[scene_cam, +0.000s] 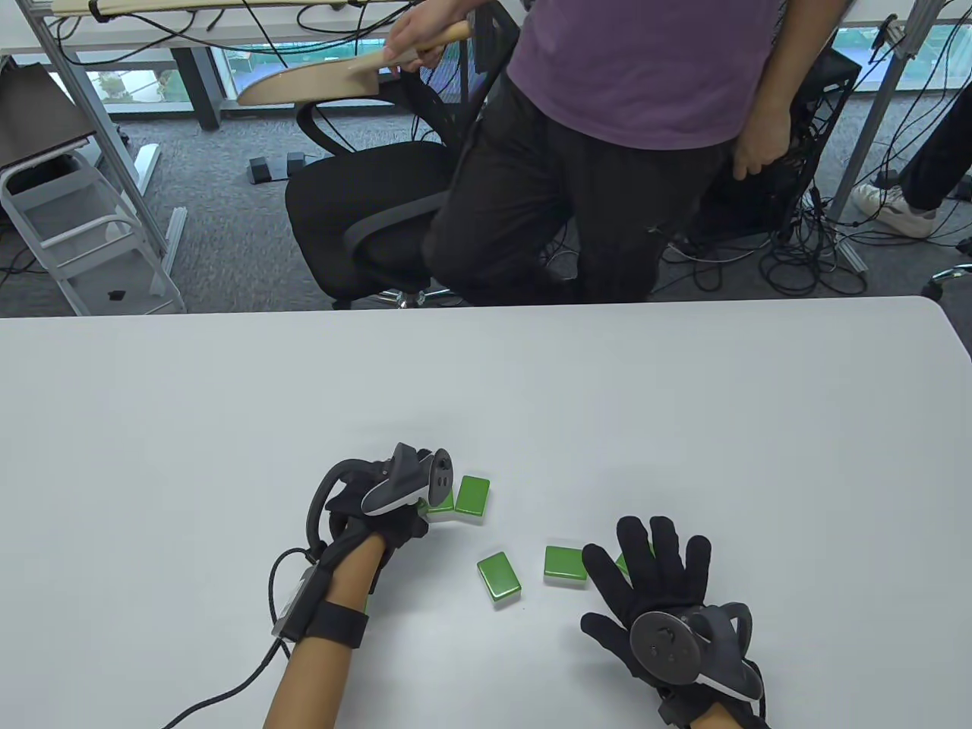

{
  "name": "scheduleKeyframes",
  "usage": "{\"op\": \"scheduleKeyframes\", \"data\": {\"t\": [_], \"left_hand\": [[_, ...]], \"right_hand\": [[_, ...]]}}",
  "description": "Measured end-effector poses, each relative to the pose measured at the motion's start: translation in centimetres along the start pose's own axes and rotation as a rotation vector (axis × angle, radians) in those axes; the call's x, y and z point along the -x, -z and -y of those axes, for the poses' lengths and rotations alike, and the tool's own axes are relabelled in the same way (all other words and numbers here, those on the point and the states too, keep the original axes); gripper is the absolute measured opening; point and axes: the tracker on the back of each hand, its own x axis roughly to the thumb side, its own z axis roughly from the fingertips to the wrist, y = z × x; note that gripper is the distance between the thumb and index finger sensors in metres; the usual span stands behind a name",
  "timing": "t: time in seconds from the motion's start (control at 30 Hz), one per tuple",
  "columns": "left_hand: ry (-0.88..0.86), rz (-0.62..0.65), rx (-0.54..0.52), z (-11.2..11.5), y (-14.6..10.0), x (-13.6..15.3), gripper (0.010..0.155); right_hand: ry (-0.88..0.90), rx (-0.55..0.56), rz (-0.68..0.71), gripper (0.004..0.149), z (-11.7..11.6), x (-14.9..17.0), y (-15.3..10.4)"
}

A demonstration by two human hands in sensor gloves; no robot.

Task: Flip mahjong tiles upright in a row

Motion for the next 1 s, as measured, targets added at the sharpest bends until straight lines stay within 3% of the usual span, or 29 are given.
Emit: {"op": "scheduleKeyframes", "data": {"t": [0.47, 0.6, 0.77, 1.0], "left_hand": [[-0.092, 0.085, -0.003, 0.3, -1.8, 1.3, 0.089], [-0.123, 0.165, -0.015, 0.1, -3.6, 2.2, 0.089], [-0.179, 0.357, -0.059, 0.4, -6.8, 2.2, 0.089], [-0.087, 0.468, -0.114, 2.4, -9.8, 1.5, 0.09]], "right_hand": [[-0.016, -0.013, 0.0, 0.076, 0.0, -0.1, -0.1], [-0.024, -0.018, -0.003, 0.075, 0.0, -0.1, -0.1], [-0.041, -0.026, -0.006, 0.076, 0.0, -0.2, -0.1], [-0.055, -0.04, -0.011, 0.075, 0.0, -0.2, -0.1]]}}
